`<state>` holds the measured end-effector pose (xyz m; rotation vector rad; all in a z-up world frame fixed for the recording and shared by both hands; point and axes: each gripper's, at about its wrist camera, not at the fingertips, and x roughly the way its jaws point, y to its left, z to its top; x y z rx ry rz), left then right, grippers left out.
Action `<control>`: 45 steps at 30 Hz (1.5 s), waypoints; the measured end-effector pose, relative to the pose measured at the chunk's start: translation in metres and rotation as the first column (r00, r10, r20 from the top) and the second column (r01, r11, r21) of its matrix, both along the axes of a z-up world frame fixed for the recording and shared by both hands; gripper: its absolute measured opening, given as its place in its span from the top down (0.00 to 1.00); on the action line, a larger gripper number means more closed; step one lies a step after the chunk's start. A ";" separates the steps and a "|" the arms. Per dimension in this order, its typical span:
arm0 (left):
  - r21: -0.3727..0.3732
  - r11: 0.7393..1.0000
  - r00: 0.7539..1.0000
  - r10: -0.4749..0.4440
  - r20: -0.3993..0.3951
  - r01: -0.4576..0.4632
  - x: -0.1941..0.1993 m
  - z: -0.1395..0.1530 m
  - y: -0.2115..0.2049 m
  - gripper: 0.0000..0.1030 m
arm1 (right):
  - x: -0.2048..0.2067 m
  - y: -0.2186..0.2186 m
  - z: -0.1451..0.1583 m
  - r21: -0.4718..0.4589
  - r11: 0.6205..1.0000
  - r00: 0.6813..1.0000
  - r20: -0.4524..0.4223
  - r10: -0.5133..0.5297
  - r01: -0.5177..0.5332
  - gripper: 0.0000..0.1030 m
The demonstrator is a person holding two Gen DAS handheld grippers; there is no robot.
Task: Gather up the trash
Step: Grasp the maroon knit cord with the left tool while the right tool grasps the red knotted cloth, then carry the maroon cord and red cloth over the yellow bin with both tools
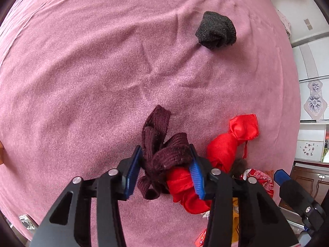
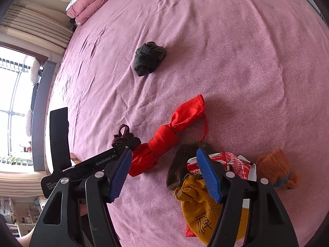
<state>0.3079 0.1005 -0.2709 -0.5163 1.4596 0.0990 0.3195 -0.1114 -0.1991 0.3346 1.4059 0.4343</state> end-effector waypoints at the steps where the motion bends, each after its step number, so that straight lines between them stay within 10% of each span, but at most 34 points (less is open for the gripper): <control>1: -0.004 1.000 1.000 0.001 0.000 -0.001 -0.002 -0.001 0.000 0.63 | 0.001 0.003 -0.001 -0.001 1.000 1.000 0.000 0.005 -0.005 0.38; 3: -0.032 0.999 1.000 0.008 -0.006 -0.008 -0.007 -0.004 0.002 0.76 | 0.001 0.009 -0.003 -0.010 1.000 1.000 0.007 0.025 -0.025 0.38; 18: -0.079 0.996 0.999 0.049 0.022 -0.047 -0.040 0.010 0.020 0.77 | 0.014 0.054 -0.059 -0.054 0.998 0.987 -0.160 0.031 -0.040 0.43; 23: -0.083 0.995 0.998 0.059 0.017 -0.057 -0.043 0.012 0.021 0.77 | 0.005 0.060 -0.068 -0.048 0.997 0.977 -0.207 0.045 -0.056 0.70; 45: -0.044 0.994 0.992 -0.101 0.082 0.104 -0.134 0.101 -0.048 0.77 | -0.096 -0.033 0.042 -0.073 0.992 0.995 0.018 0.103 -0.101 0.72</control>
